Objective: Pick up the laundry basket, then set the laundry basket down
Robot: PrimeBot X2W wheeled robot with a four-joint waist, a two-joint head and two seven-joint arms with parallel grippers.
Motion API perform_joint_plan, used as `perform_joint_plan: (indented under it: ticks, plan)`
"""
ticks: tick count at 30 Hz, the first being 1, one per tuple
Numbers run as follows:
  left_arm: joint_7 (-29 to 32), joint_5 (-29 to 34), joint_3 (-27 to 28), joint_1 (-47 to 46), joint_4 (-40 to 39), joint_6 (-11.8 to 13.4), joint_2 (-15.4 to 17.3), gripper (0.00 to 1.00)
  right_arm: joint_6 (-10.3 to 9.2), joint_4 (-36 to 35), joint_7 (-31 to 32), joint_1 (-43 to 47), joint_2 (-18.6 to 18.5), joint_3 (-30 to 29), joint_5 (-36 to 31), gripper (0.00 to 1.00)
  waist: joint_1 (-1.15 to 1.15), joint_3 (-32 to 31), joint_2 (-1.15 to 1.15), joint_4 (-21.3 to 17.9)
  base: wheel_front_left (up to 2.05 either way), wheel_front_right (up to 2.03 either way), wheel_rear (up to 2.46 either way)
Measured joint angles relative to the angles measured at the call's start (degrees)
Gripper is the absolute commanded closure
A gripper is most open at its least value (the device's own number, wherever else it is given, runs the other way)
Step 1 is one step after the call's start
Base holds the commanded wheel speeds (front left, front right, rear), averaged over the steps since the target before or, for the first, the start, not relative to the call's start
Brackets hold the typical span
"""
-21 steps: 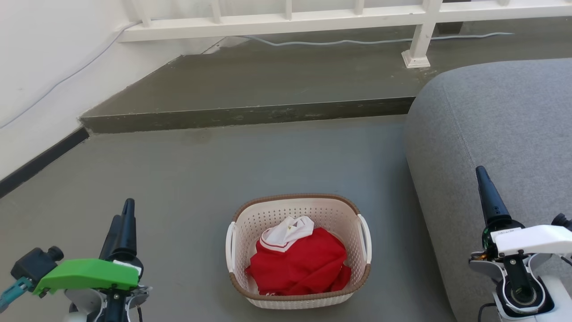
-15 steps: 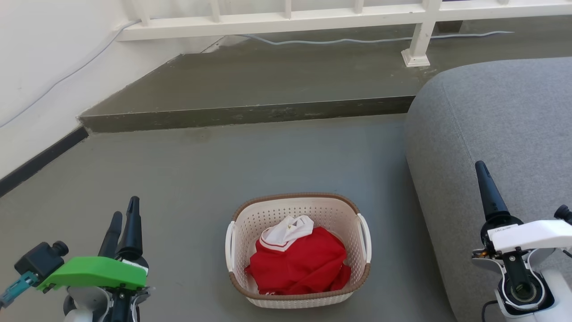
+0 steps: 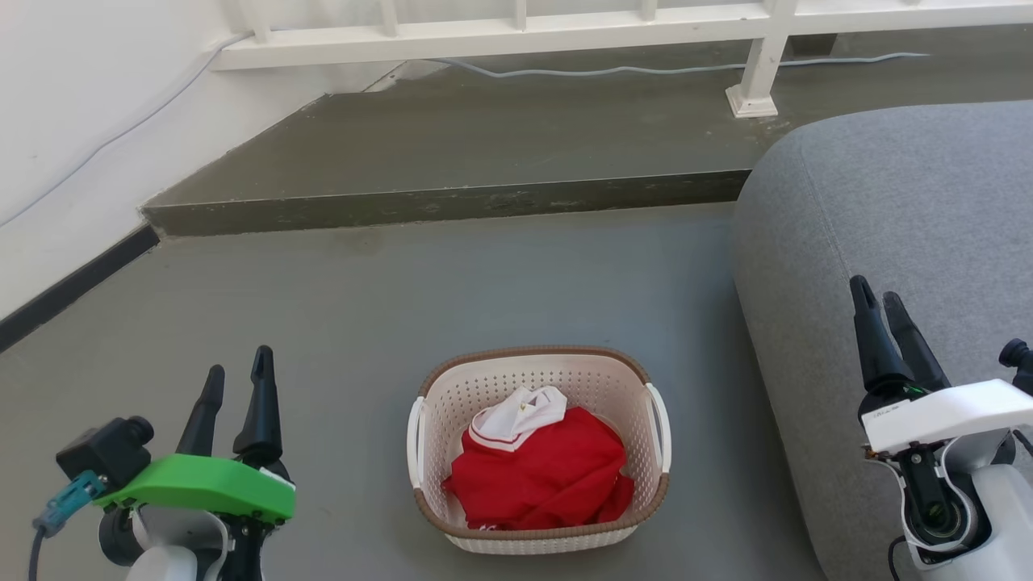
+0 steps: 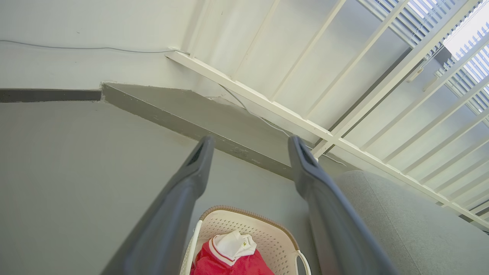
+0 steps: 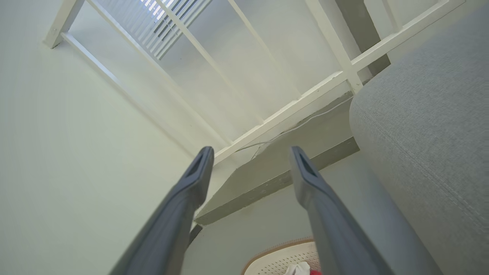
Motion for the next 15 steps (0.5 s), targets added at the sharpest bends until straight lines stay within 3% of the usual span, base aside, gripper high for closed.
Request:
perform_joint_plan:
  ticks: [15]
  plan:
    - [-3.02, 12.12, -1.72, -0.03, -0.13, 1.43, -0.19, 0.00, -0.99, -0.34, -2.92, -0.02, 0.04, 1.85, -13.40, 0.00, 0.00, 0.03, 0.00, -0.01, 0.00, 0.00, 0.00]
